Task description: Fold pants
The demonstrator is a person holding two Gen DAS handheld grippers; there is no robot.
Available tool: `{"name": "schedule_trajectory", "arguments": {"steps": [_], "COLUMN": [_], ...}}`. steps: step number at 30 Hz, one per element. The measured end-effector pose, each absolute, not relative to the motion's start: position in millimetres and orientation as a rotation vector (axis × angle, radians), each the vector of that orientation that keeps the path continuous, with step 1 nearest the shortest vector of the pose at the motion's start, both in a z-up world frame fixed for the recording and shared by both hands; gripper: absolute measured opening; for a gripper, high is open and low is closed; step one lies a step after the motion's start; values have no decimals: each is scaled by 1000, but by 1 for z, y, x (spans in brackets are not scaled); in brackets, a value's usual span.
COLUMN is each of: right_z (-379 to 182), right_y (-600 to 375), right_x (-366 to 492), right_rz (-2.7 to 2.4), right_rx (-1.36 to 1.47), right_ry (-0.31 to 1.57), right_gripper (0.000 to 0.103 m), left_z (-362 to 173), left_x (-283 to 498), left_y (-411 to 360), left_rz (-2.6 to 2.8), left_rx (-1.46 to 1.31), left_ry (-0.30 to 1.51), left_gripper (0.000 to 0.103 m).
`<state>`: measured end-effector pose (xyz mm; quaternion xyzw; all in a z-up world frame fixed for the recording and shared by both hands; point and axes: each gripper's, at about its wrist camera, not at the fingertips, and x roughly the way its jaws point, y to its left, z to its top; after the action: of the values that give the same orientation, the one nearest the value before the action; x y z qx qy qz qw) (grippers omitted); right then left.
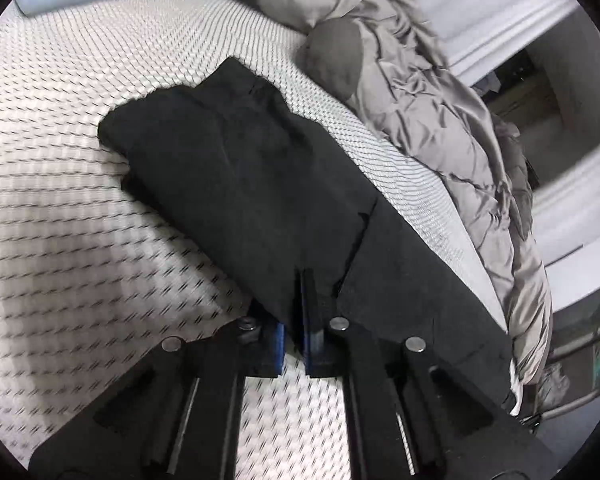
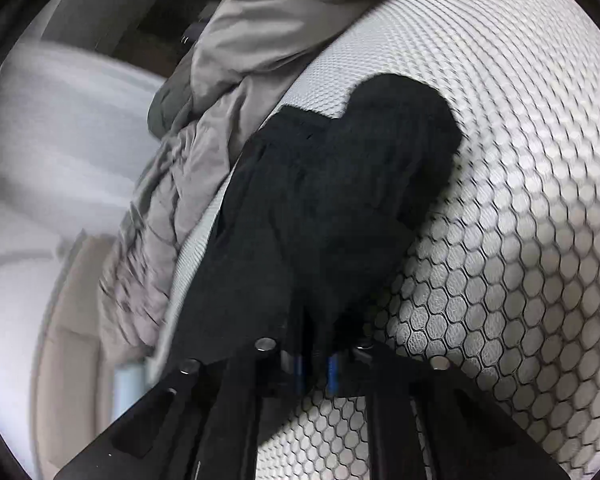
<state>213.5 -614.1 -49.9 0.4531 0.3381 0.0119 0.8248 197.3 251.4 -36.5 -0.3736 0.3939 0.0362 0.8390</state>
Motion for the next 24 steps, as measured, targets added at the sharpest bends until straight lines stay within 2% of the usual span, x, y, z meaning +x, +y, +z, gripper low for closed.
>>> {"name": "schedule_trajectory", "arguments": {"steps": [4, 9, 11, 13, 14, 15, 16, 18, 19, 21, 22, 23, 24], "right_z": [-27, -22, -24, -25, -26, -27, -27, -29, -31, -33, -32, -28, -18], "right_y": [-602, -591, -587, -593, -601, -609, -616, -627, -631, -638, -639, -638, -633], "right_x": [166, 92, 77, 70, 67, 63, 62, 63, 68, 79, 84, 86, 84], "right_rz": [18, 63, 69, 58, 41, 30, 23, 8, 1, -13, -37, -63, -50], "right_rx": [819, 798, 760, 767, 808, 843, 881, 924, 940, 960, 948, 923, 884], "right_ry": [669, 687, 717, 720, 700, 684, 659, 614, 612, 606, 619, 637, 614], "right_gripper": [2, 2, 6, 22, 25, 34, 47, 57, 59, 55, 32, 22, 18], "left_z": [-21, -15, -17, -16, -15, -11, -8, -5, -5, -6, -6, -6, -5], "left_x": [154, 92, 83, 77, 77, 73, 71, 70, 69, 71, 72, 72, 72], "left_y": [258, 274, 280, 284, 283, 282, 282, 282, 282, 284, 284, 286, 288], "left_rz": [80, 90, 99, 102, 109, 127, 143, 156, 156, 151, 161, 178, 188], "left_rx": [-729, -686, -662, -672, -665, -649, -637, -633, -642, -651, -644, -636, -632], "left_ry": [797, 812, 842, 847, 847, 842, 839, 828, 826, 844, 850, 850, 848], "left_gripper": [3, 4, 9, 11, 12, 17, 24, 35, 38, 38, 38, 38, 38]}}
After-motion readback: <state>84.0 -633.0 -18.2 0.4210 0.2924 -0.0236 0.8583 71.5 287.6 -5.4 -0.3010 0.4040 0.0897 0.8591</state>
